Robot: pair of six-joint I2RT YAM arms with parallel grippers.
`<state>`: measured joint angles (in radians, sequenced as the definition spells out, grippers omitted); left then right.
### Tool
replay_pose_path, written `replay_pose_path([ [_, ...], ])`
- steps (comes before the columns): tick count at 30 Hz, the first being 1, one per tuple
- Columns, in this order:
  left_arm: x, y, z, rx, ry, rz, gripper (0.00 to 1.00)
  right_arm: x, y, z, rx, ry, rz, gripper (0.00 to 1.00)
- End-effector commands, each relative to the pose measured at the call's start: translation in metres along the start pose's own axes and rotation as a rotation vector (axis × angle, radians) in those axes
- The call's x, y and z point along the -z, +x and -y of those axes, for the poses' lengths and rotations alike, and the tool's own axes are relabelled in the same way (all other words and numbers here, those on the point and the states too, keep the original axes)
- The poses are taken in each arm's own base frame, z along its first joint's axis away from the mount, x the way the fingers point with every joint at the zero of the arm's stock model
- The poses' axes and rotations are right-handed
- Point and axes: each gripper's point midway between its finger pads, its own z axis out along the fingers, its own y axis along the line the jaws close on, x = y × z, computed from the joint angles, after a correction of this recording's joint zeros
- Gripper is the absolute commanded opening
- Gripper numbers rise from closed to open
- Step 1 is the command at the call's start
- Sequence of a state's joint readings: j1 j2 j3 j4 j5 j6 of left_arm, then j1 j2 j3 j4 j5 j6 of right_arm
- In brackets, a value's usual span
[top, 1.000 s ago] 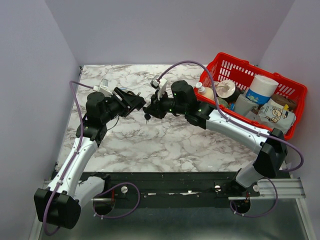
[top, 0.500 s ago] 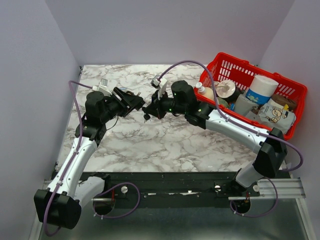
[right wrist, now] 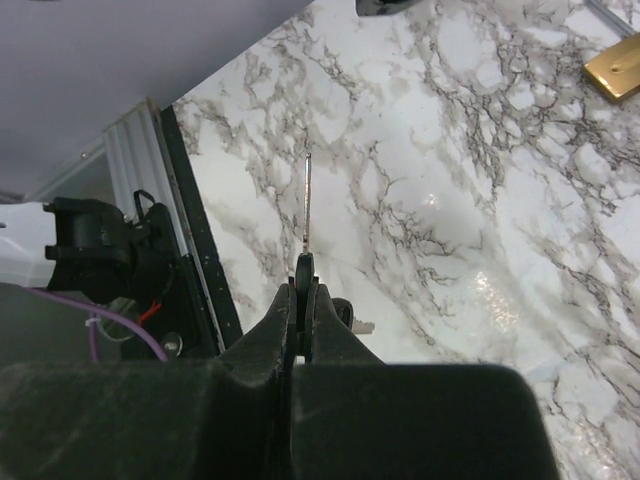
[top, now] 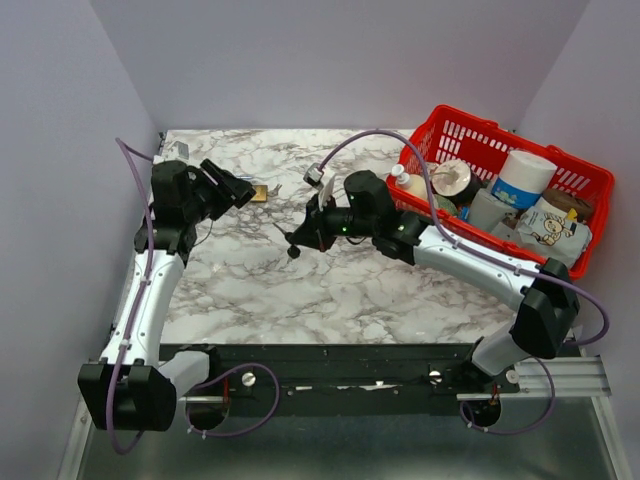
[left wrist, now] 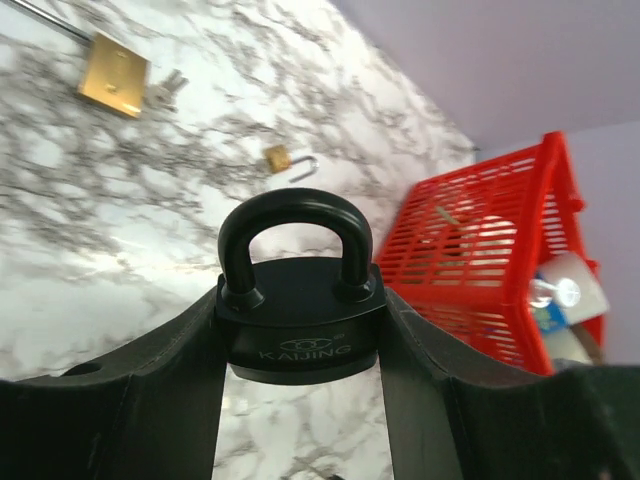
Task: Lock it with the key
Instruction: Lock the lock, then place the lock at the center of the board.
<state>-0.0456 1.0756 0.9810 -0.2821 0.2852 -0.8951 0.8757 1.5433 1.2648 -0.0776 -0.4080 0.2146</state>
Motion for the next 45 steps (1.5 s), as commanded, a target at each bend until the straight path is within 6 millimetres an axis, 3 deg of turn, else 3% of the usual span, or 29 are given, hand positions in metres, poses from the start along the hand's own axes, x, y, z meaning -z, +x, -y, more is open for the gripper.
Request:
replay_pose_path([
  [1,0.013,-0.019,-0.025,-0.319,-0.159,-0.060,0.00,-0.006,-0.015,-0.015,-0.054,-0.068,0.014,0.01],
  [2,0.013,-0.022,-0.035,-0.424,-0.199,-0.096,0.00,-0.010,-0.018,-0.015,-0.062,-0.071,0.017,0.01],
  [3,0.019,-0.011,-0.049,-0.460,-0.245,-0.170,0.00,-0.019,-0.019,-0.014,-0.092,-0.077,0.019,0.01],
  [4,0.024,-0.017,-0.062,-0.477,-0.294,-0.185,0.00,-0.024,-0.020,-0.012,-0.112,-0.078,0.022,0.01],
  [5,0.025,-0.019,-0.071,-0.501,-0.320,-0.211,0.00,-0.028,-0.033,-0.014,-0.117,-0.085,0.048,0.01],
  [6,0.031,-0.015,-0.083,-0.549,-0.340,-0.267,0.00,-0.040,-0.028,-0.009,-0.164,-0.082,0.035,0.01],
  [9,0.036,-0.018,-0.119,-0.624,-0.409,-0.387,0.00,-0.054,-0.041,-0.011,-0.214,-0.101,0.063,0.01],
  [10,0.037,-0.020,-0.130,-0.634,-0.439,-0.413,0.00,-0.061,-0.036,-0.008,-0.231,-0.103,0.050,0.01],
  [14,0.031,-0.012,-0.194,-0.610,-0.543,-0.602,0.00,-0.074,-0.036,-0.014,-0.246,-0.123,0.044,0.01],
  [20,0.010,-0.028,-0.255,-0.605,-0.650,-0.686,0.00,-0.081,-0.030,-0.010,-0.256,-0.112,0.034,0.01],
  [28,-0.012,-0.042,-0.296,-0.612,-0.722,-0.721,0.00,-0.094,-0.017,-0.005,-0.316,-0.113,0.006,0.01],
  [37,-0.019,-0.016,-0.322,-0.552,-0.715,-0.794,0.06,-0.099,-0.012,0.001,-0.327,-0.093,0.002,0.01],
  [38,-0.019,-0.013,-0.324,-0.552,-0.715,-0.799,0.11,-0.101,-0.010,0.002,-0.330,-0.093,-0.002,0.01],
  [39,-0.018,-0.013,-0.325,-0.548,-0.712,-0.801,0.29,-0.102,-0.008,0.001,-0.337,-0.095,-0.006,0.01],
  [41,-0.017,-0.014,-0.324,-0.542,-0.702,-0.794,0.48,-0.103,-0.008,0.001,-0.342,-0.099,-0.008,0.01],
  [42,-0.017,-0.016,-0.321,-0.541,-0.695,-0.784,0.75,-0.102,-0.009,0.001,-0.344,-0.100,-0.005,0.01],
  [45,-0.016,-0.029,-0.297,-0.545,-0.625,-0.722,0.98,-0.100,-0.011,-0.001,-0.339,-0.102,-0.001,0.01],
])
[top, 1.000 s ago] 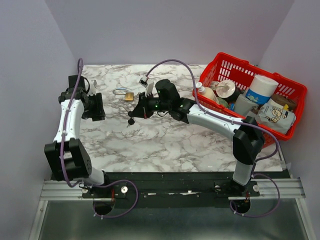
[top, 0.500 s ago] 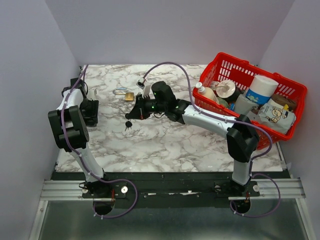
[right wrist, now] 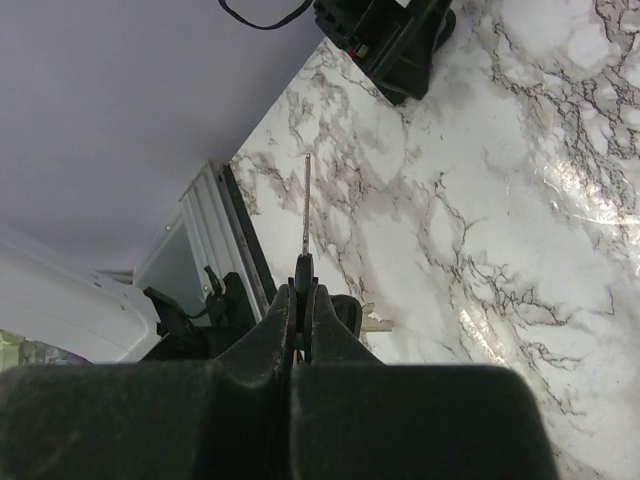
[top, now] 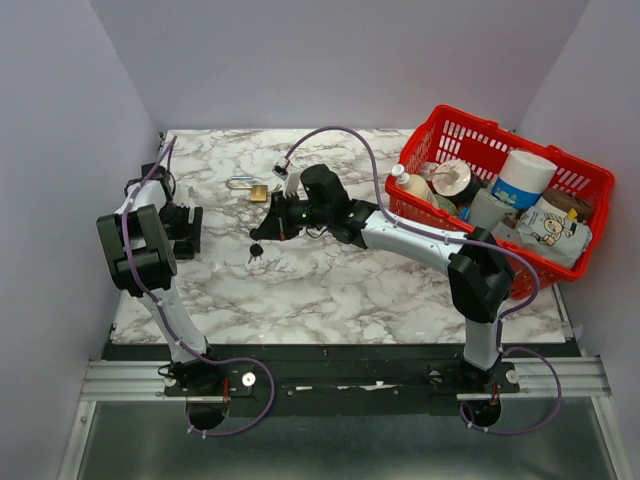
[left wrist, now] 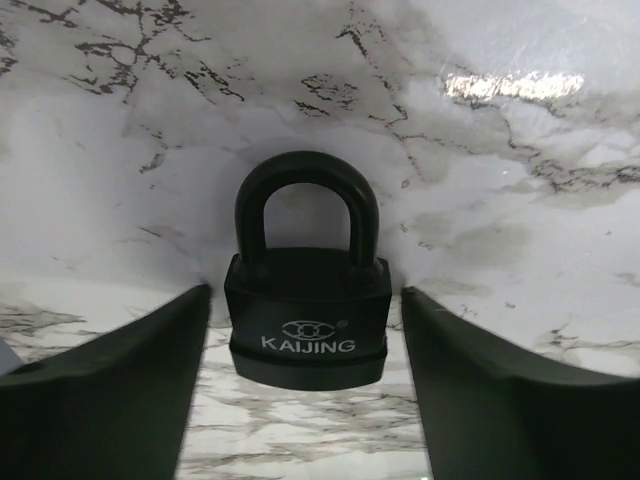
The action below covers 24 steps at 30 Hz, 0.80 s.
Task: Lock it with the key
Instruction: Place the lock at the center of the board.
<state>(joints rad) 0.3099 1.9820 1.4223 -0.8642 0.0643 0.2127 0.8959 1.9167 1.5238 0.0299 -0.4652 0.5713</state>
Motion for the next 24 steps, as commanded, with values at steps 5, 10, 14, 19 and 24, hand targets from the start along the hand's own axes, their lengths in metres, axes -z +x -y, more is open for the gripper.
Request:
replay_pose_path([
  [5,0.098,-0.033,0.040,-0.078,0.218,0.333,0.99,0.002,-0.019,-0.021,0.021,-0.055,0.049,0.01],
  [10,0.179,-0.003,0.110,-0.302,0.522,0.619,0.99,0.011,-0.033,-0.035,-0.006,-0.081,0.076,0.01],
  [14,0.213,0.046,0.154,-0.592,0.726,0.725,0.99,0.036,-0.034,-0.040,-0.051,-0.096,0.065,0.01],
  [19,0.226,0.105,0.196,-0.643,0.982,0.715,0.93,0.047,-0.030,-0.038,-0.046,-0.090,0.064,0.01],
  [24,0.231,0.109,0.213,-0.591,1.072,0.744,0.78,0.048,-0.027,-0.042,-0.068,-0.114,0.045,0.01],
])
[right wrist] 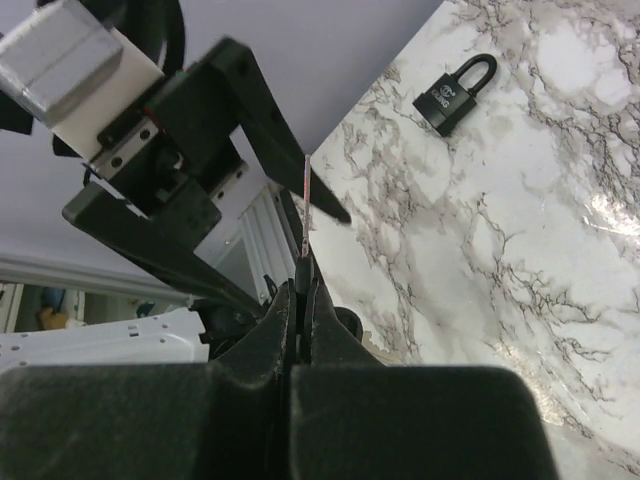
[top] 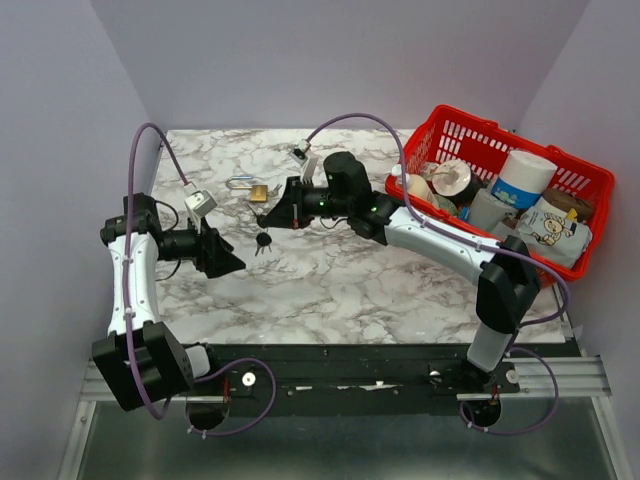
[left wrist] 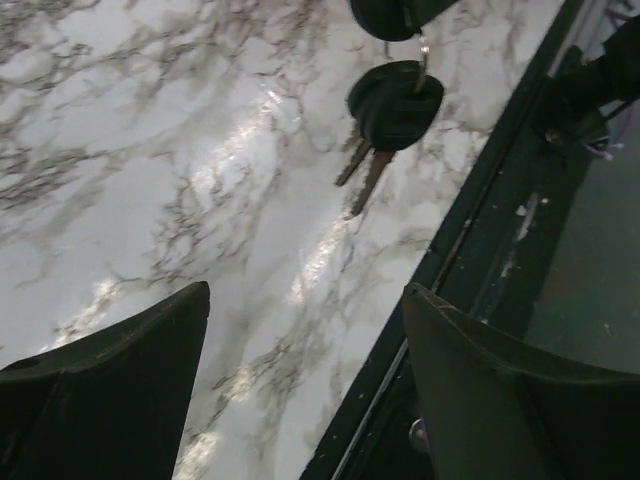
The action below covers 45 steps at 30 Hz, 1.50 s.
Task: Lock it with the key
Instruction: Place the lock at the center of the board, then place the key at the center of the board.
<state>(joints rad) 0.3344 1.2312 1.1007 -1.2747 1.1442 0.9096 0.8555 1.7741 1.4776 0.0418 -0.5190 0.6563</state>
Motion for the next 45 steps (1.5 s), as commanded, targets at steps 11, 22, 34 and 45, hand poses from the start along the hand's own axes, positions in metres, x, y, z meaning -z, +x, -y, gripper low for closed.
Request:
replay_pose_path([
  [11,-0.032,-0.050,0.035,-0.088,-0.105,0.268,0.84,0.002,0.012,-0.011,-0.060,-0.068,-0.043,0.01],
  [22,-0.032,-0.073,0.020,-0.032,-0.196,0.341,0.59,0.004,0.016,-0.009,-0.067,-0.059,-0.046,0.01],
  [34,-0.041,-0.055,0.030,-0.058,-0.142,0.276,0.53,0.001,0.012,-0.007,-0.073,-0.047,-0.032,0.01],
  [45,-0.048,-0.051,0.028,-0.079,-0.156,0.237,0.27,-0.001,0.010,-0.007,-0.073,-0.049,-0.032,0.01],
])
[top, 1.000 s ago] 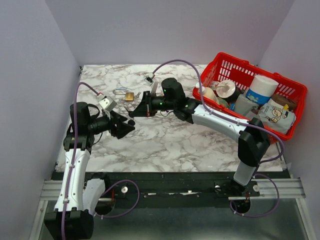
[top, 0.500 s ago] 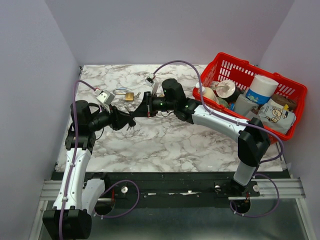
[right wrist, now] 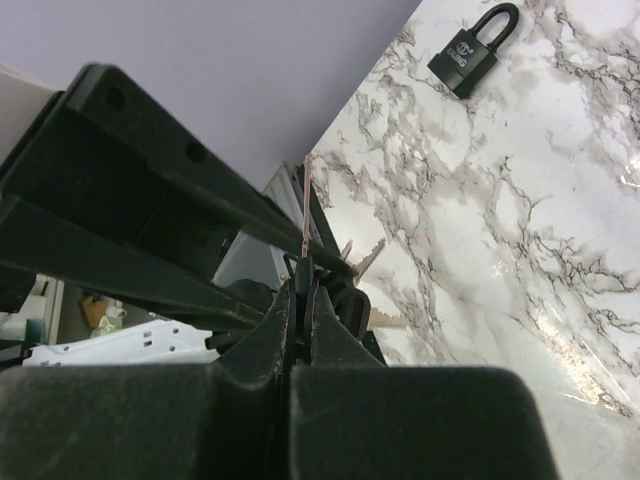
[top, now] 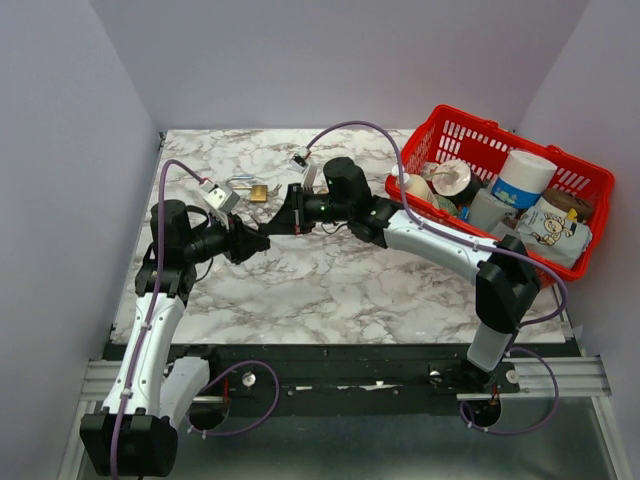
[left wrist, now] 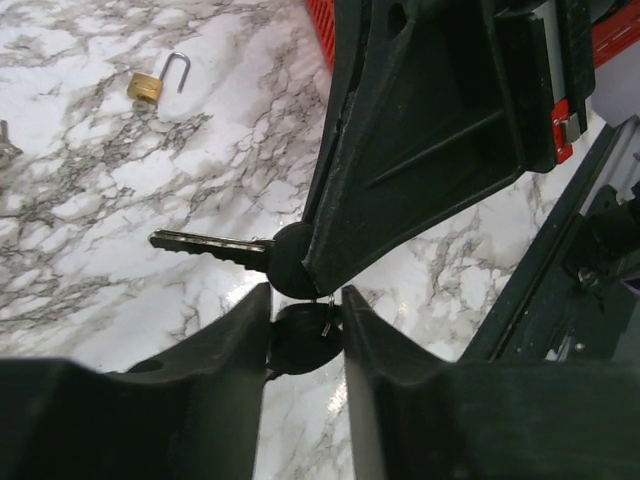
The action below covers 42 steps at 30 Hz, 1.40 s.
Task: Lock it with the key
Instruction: Place the key at the center of the board.
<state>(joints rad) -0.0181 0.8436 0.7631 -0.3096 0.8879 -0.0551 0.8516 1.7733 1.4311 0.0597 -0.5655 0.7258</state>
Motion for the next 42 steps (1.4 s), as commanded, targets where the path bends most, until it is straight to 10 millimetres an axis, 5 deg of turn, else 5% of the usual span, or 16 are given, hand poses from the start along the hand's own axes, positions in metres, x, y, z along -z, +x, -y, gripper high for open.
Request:
replay_pose_path([
  [1,0.000,-0.003,-0.003,-0.025,-0.027,0.000,0.20,-0.002,-0.004,-0.008,0.012,-0.028,0.009,0.01],
  [3,0.000,-0.009,-0.002,-0.012,-0.034,0.017,0.00,-0.002,-0.003,-0.005,0.008,-0.020,0.009,0.01],
  [4,0.001,-0.010,-0.005,0.002,-0.056,0.024,0.00,-0.002,0.000,-0.004,0.010,-0.015,0.003,0.04],
  [8,0.006,0.001,-0.023,0.040,-0.172,-0.033,0.00,0.005,-0.002,0.013,0.023,0.045,0.014,0.67],
  [11,0.017,0.026,-0.051,0.041,-0.265,-0.166,0.00,0.016,-0.012,0.034,0.048,0.119,0.044,0.80],
  [12,0.020,0.045,-0.062,0.071,-0.289,-0.247,0.00,0.023,-0.014,0.044,0.042,0.163,0.051,0.97],
  [13,0.023,0.047,-0.070,0.081,-0.308,-0.273,0.00,0.026,-0.014,0.049,0.049,0.179,0.048,1.00],
  [24,0.067,0.127,-0.171,0.201,-0.600,-0.643,0.00,0.040,0.002,0.063,0.052,0.202,0.016,1.00],
  [36,0.052,0.143,-0.238,0.187,-0.673,-0.709,0.00,0.037,0.006,0.061,0.044,0.180,-0.005,1.00],
  [42,0.048,0.146,-0.254,0.192,-0.697,-0.715,0.02,0.037,0.004,0.057,0.050,0.168,-0.004,1.00],
])
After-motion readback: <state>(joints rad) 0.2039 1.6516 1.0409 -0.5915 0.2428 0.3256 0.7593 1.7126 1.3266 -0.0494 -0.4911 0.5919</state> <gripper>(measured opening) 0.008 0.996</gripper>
